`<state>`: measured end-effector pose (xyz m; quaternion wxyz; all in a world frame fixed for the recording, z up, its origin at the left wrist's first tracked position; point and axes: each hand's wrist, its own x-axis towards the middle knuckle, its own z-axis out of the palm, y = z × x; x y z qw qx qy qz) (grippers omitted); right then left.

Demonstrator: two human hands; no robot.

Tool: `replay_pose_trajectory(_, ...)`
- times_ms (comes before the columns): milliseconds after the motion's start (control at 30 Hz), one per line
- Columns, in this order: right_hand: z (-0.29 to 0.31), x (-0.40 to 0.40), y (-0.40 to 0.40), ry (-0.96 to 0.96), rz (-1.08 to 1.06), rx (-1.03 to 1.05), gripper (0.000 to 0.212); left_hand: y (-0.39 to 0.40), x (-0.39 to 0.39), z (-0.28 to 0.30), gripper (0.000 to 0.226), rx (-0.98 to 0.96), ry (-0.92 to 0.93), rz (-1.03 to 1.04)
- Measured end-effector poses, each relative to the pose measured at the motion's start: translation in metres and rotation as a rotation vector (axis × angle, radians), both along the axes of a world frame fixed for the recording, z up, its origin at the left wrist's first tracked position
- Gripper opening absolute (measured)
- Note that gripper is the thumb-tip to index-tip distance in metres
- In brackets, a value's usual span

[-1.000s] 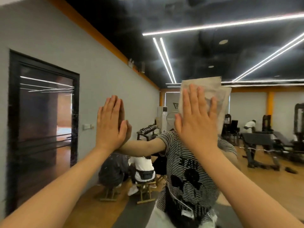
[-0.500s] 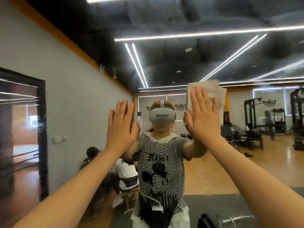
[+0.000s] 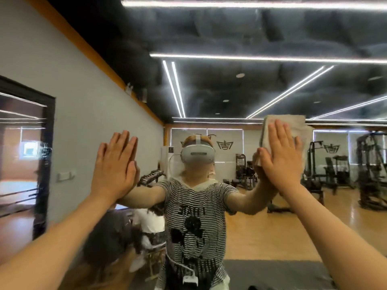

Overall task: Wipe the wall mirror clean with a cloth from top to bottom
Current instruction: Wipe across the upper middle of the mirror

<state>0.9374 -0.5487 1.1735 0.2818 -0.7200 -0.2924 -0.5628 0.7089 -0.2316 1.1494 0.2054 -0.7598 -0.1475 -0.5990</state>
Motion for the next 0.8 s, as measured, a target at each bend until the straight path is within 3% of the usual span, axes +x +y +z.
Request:
replay_pose_trajectory(167, 0.0, -0.033, 0.045, 0.093, -0.024, 0.111, 0.072, 0.003, 0.001, -0.001, 0.063, 0.017, -0.01, 0.014)
replay_pose_trajectory(433, -0.009, -0.077, 0.122, -0.149, -0.005, -0.148, 0.062, 0.006, 0.001, -0.001, 0.062, 0.035, -0.007, 0.013)
replay_pose_trajectory(633, -0.005, -0.037, 0.071, -0.283, 0.004, -0.287, 0.06, 0.009, 0.0, 0.0, 0.063, 0.022, 0.015, 0.014)
replay_pose_trajectory(800, -0.004, -0.003, 0.01, -0.107, -0.021, -0.141, 0.06, 0.008, 0.001, -0.001, 0.063, 0.017, 0.017, 0.008)
